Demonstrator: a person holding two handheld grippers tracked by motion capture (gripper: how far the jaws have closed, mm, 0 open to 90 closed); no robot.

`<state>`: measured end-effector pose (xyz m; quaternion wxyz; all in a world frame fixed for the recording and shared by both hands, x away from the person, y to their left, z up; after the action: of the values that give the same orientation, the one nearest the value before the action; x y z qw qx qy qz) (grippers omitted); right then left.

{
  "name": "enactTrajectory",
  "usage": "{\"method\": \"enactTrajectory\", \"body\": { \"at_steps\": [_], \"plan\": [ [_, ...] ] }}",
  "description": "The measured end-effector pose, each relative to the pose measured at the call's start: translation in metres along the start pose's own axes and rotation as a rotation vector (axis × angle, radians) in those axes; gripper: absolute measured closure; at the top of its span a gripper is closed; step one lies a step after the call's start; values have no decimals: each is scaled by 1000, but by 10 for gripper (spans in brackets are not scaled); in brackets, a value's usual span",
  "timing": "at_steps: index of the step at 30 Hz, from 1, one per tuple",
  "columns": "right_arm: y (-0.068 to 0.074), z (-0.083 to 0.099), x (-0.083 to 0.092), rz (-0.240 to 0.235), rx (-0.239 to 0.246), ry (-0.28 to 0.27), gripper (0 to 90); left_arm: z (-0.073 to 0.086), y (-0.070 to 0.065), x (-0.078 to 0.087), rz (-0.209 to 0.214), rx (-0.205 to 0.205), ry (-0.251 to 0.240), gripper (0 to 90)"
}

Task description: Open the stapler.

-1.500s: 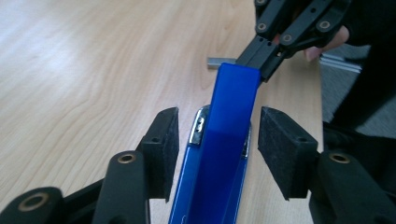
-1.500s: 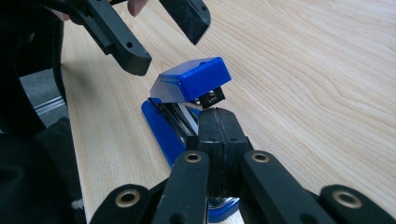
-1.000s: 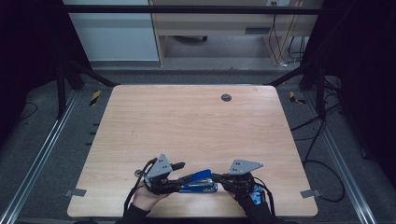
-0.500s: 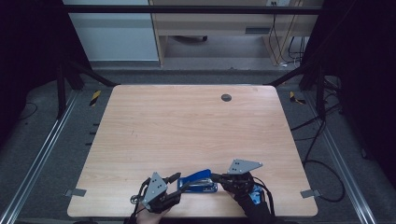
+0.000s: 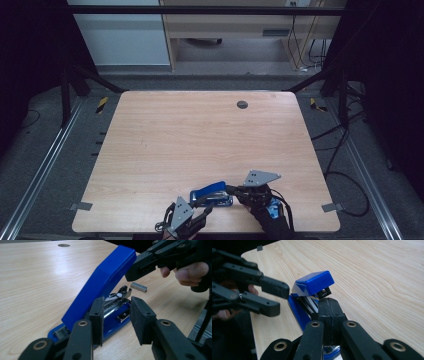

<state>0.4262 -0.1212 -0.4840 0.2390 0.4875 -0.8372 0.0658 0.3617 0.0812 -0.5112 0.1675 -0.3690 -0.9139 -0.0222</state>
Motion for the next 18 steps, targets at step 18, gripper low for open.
{"method": "enactTrajectory", "body": {
  "at_steps": [18],
  "plan": [
    [0,-1,-1,1,2,0,900,13,-22,-27,-78,18,23,762]
  ]
}}
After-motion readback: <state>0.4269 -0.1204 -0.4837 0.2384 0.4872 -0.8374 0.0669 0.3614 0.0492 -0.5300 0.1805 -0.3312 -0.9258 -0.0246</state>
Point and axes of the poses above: each handheld gripper's, and its own axes: x roughly backward along the jaws, z roughly out of its underside, y roughly to its left, the point moved 3 cm from there along -x, roughly forward along the jaws, and after that the axes turned 2 degrees about -y, right-handed, at the moved point
